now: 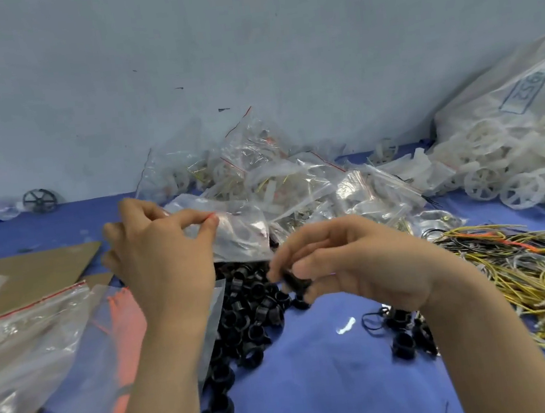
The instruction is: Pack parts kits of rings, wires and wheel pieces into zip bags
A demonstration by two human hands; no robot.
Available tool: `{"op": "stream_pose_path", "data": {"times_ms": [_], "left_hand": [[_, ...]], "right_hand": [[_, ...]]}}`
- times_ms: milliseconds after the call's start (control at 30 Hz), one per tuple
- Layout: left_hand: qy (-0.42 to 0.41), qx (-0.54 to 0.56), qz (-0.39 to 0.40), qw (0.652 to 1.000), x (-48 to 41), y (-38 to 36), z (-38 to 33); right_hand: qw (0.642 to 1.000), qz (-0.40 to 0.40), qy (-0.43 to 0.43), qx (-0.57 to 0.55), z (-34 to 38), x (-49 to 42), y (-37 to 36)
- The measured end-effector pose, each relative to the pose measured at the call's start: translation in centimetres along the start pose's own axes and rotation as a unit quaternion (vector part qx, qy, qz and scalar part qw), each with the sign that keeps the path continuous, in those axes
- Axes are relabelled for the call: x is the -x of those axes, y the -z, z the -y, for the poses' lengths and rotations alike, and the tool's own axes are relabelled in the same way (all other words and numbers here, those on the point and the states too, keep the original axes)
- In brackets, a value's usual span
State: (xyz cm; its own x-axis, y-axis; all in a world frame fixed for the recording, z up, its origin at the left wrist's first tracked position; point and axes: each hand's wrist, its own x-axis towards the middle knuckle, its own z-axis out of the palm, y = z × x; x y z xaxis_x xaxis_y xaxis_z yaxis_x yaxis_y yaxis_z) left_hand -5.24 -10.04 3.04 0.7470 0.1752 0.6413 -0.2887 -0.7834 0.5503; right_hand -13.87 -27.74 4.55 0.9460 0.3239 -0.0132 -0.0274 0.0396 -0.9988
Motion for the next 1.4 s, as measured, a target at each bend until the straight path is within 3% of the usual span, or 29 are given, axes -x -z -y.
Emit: {"op": "stream_pose_path", "data": {"times_ms": [67, 133, 233, 367, 467, 533, 600, 667, 700, 733, 800, 867, 900, 967, 1033, 1100, 1167, 1300, 1400], "left_hand": [[-0.014, 0.010, -0.047, 0.999, 0.3, 0.5, -0.9], [-0.030, 0.024, -0.046, 0.998, 0.6, 0.7, -1.7], [-0.033, 0.043, 0.029, 0.998, 1.4, 0.6, -2.6], [-0.041, 0.084, 0.129, 0.987, 1.9, -0.3, -2.7], [-0.030, 0.186, 0.181, 0.965, 2.1, -0.3, -3.1], [-0.028, 0.214, 0.199, 0.956, 2.3, -0.3, -3.2], [-0.023, 0.225, 0.195, 0.954, 2.2, -0.4, -3.2], [-0.009, 0.234, 0.181, 0.955, 1.9, -0.5, -2.8], [0.000, 0.236, 0.174, 0.956, 1.6, -0.6, -2.5], [0.010, 0.238, 0.171, 0.956, 1.3, -0.6, -2.2], [0.032, 0.248, 0.172, 0.953, 0.5, -0.7, -1.3], [0.055, 0.275, 0.168, 0.945, -0.1, -0.8, -0.3], [0.063, 0.287, 0.168, 0.941, -0.4, -0.8, 0.1], [0.066, 0.314, 0.173, 0.931, -0.7, -0.9, 0.7], [0.065, 0.338, 0.182, 0.921, -0.9, -1.0, 1.2], [0.052, 0.340, 0.192, 0.919, -0.9, -1.3, 1.5], [0.045, 0.341, 0.193, 0.919, -1.0, -1.5, 1.6], [0.036, 0.337, 0.212, 0.917, -1.1, -1.5, 1.7], [0.035, 0.347, 0.209, 0.914, -1.4, -1.2, 2.1]], "right_hand": [[0.994, 0.027, 0.039, -0.101, 0.5, -0.2, -1.3], [0.982, -0.052, 0.057, -0.175, 0.1, -1.2, -2.3], [0.950, -0.184, 0.057, -0.244, -0.7, -2.6, -3.0], [0.939, -0.235, 0.062, -0.243, -1.4, -3.1, -3.1], [0.942, -0.292, 0.049, -0.157, -1.3, -3.0, -2.6], [0.955, -0.275, 0.013, -0.111, -1.7, -3.0, -2.7], [0.965, -0.261, -0.015, 0.002, -1.6, -2.6, -3.0], [0.965, -0.255, 0.021, 0.054, -0.6, -1.6, -2.9], [0.965, -0.253, 0.069, 0.028, 0.0, -1.0, -2.2], [0.954, -0.272, 0.123, -0.011, 0.4, -0.5, -1.0], [0.894, -0.409, 0.173, -0.053, 0.0, -0.4, 2.7], [0.818, -0.564, 0.079, 0.080, -2.2, -2.0, 7.5], [0.792, -0.573, -0.016, 0.212, -3.7, -2.9, 9.4], [0.752, -0.472, -0.162, 0.430, -7.2, -4.0, 12.8], [0.714, -0.388, -0.210, 0.544, -9.9, -3.9, 15.5], [0.666, -0.371, -0.215, 0.611, -11.2, -3.3, 17.3], [0.652, -0.415, -0.197, 0.603, -11.4, -3.5, 18.2], [0.685, -0.505, -0.179, 0.493, -9.9, -4.2, 17.9], [0.659, -0.583, -0.086, 0.468, -7.5, -4.2, 17.2]]}}
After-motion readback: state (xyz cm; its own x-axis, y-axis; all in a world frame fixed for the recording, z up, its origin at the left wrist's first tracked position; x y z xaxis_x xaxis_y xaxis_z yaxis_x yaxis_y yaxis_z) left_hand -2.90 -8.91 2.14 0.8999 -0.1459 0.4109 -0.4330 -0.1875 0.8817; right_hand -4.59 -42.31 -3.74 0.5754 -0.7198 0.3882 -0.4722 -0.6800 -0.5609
